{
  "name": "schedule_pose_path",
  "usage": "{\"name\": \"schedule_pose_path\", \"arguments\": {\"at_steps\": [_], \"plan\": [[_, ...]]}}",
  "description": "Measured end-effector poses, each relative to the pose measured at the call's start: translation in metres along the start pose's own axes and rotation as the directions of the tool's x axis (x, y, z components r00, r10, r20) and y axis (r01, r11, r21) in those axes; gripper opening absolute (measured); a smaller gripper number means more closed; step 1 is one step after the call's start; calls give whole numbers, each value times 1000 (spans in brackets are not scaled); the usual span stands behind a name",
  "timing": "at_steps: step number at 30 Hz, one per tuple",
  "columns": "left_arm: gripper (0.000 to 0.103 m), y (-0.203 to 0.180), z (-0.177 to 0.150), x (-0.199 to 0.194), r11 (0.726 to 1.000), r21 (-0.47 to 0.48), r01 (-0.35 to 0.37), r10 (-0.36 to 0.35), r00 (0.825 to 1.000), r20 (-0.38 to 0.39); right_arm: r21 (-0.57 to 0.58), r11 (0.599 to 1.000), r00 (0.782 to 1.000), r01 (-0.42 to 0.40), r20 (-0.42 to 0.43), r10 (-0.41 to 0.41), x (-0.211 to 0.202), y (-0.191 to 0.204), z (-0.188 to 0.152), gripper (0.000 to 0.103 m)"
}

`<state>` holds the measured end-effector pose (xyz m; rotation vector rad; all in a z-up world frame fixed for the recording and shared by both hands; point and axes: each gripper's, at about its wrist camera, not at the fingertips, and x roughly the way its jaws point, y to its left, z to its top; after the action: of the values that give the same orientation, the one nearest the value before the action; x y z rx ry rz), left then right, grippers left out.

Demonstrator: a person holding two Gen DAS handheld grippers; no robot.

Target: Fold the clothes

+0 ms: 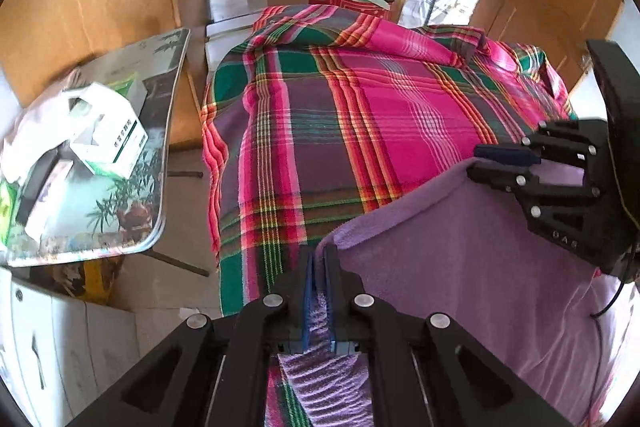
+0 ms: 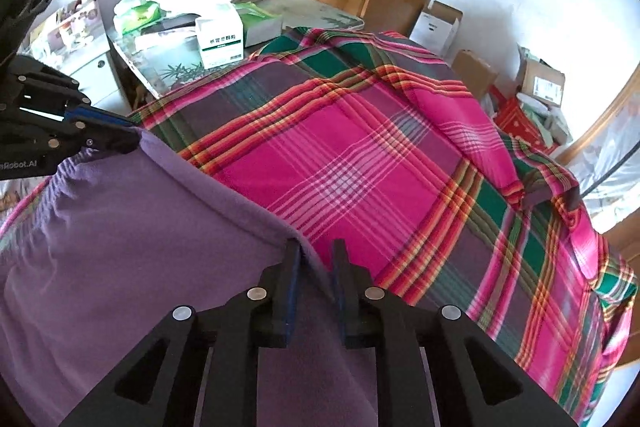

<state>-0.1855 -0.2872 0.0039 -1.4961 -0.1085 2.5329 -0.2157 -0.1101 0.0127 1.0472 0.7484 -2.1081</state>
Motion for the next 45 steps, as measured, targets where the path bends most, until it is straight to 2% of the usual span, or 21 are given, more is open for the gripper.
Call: {"name": "schedule_pose_path", "arguments": {"at_steps": [6, 10, 13, 20, 24, 29, 32, 34, 36, 41, 45], "plan": [[8, 3, -3, -32, 998, -63, -21, 25, 998, 56, 122, 992, 998, -6, 68, -2, -57, -36, -24, 21], [8, -24, -10, -52, 1000, -1, 4, -4, 998, 70, 221, 975, 995, -28, 103, 5, -100, -62, -62, 21], [8, -54, -14, -63, 997, 49, 55, -59, 996, 74, 289, 957, 993, -34, 116, 0, -131, -81, -94, 21], [8, -121, -27, -80, 972, 137, 190, -200, 977, 70, 445, 892, 989, 75, 79, -122, -205, -127, -188, 22], [8, -167, -41, -68, 948, 190, 254, -260, 966, 6, 512, 845, 980, 154, 33, -198, -235, -147, -240, 23], [8, -223, -59, -41, 917, 267, 296, -282, 955, -90, 605, 766, 971, 216, -50, -234, -235, -167, -307, 26], [8, -248, -65, -24, 922, 298, 249, -225, 968, -114, 678, 699, 968, 228, -82, -236, -228, -182, -342, 29], [8, -256, -63, -15, 926, 291, 240, -213, 969, -124, 727, 648, 968, 225, -91, -234, -223, -193, -363, 29], [8, -262, -60, -12, 930, 285, 234, -209, 971, -114, 757, 616, 968, 220, -90, -236, -220, -203, -374, 30], [9, -268, -45, -5, 938, 275, 209, -193, 978, -85, 843, 519, 979, 141, -40, -202, -208, -226, -395, 31], [11, -263, -37, 9, 958, 238, 163, -146, 985, -87, 877, 438, 966, 198, -97, -241, -202, -242, -413, 31]]}}
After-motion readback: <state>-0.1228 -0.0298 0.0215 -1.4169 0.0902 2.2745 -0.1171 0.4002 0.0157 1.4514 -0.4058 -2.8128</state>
